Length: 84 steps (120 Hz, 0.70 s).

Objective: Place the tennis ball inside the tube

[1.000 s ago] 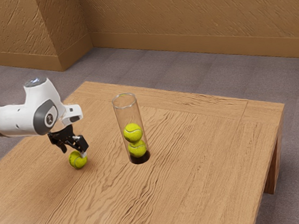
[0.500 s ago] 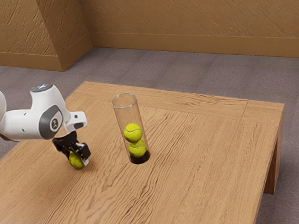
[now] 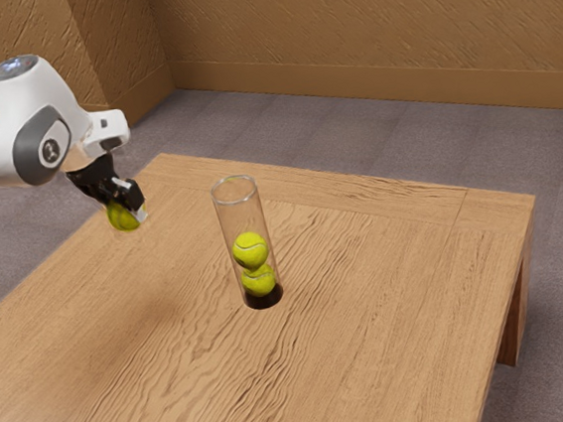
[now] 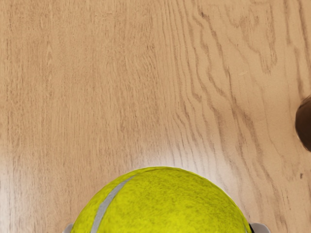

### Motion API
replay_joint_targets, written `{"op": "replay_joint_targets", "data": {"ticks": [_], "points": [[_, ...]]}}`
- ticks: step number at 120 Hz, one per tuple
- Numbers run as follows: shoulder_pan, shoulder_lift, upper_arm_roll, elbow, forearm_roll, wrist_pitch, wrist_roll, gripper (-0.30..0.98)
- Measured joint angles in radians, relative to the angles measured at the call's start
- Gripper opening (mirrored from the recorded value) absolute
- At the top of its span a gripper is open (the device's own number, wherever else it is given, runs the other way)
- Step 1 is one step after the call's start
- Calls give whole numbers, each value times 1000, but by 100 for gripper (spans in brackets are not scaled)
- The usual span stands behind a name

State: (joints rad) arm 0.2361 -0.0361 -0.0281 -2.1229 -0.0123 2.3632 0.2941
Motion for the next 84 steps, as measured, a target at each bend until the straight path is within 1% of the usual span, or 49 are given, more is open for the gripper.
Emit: {"op": "replay_joint_targets", "data": {"ticks": [9, 20, 41, 60, 84], "points": [[12, -68, -47, 80, -3, -79, -4, 26], [-24, -81, -81, 170, -20, -169, -8, 26], [-43, 9, -127, 291, -41, -267, -9, 26], [-45, 65, -175, 338, -43, -303, -11, 25], [-90, 156, -181, 429, -37, -322, -15, 25]]}}
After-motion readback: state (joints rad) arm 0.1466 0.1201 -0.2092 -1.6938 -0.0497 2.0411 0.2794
